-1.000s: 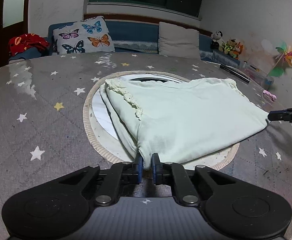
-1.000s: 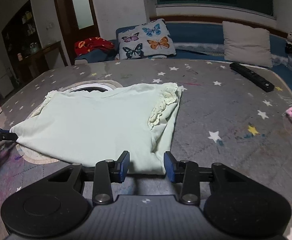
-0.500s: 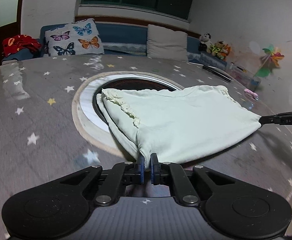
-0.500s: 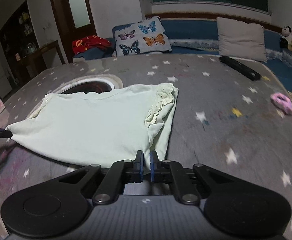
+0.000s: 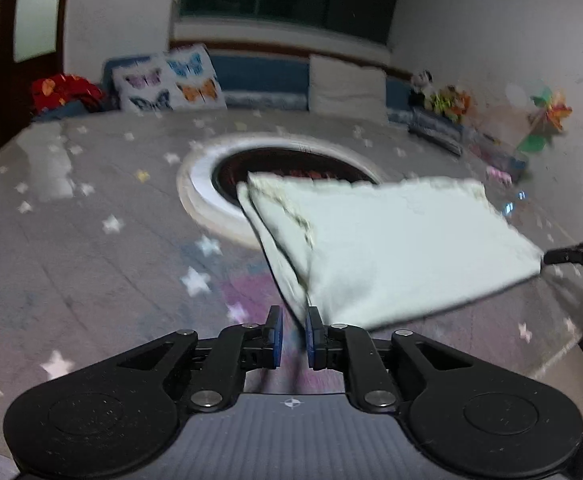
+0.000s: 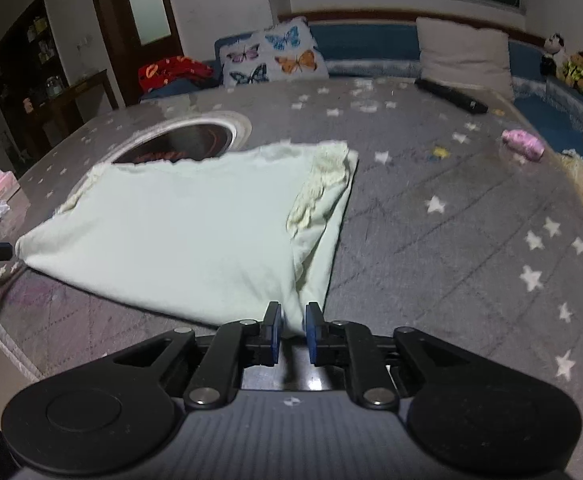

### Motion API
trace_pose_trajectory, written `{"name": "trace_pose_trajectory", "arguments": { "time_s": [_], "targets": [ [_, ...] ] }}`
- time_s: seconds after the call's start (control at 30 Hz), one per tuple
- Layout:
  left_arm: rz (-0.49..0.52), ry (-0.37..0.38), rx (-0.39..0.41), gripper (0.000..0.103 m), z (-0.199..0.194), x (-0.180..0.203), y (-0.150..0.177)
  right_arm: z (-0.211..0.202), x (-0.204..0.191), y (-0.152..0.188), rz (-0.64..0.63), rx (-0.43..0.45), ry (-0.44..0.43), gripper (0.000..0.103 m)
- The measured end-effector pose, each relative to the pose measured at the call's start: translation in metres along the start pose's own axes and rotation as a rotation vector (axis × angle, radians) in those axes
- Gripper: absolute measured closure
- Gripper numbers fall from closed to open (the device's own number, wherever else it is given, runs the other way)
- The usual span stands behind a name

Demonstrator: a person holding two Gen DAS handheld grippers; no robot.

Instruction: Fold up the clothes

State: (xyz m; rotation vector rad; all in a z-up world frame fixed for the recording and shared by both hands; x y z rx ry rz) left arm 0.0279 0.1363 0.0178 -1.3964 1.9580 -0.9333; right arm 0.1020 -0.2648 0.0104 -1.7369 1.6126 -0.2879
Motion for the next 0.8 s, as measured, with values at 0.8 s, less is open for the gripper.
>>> {"name": "trace_pose_trajectory", "arguments": {
  "time_s": [0.8],
  "targets": [
    [-0.085,0.030,-0.010,0.090,0.058,0.004,-0.016,0.040,-0.013,-0.011,-0.009,0.036,-0.075,0.069]
  ]
}}
Point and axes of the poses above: each gripper's, at about its wrist camera, not at the fingertips, and z roughly the way its jaws point, x to its right, y to its underside, the point moved 4 cm from there along z, roughly the way its jaws point, and after that the axes turned 14 degrees about z, right-handed, at the moved point
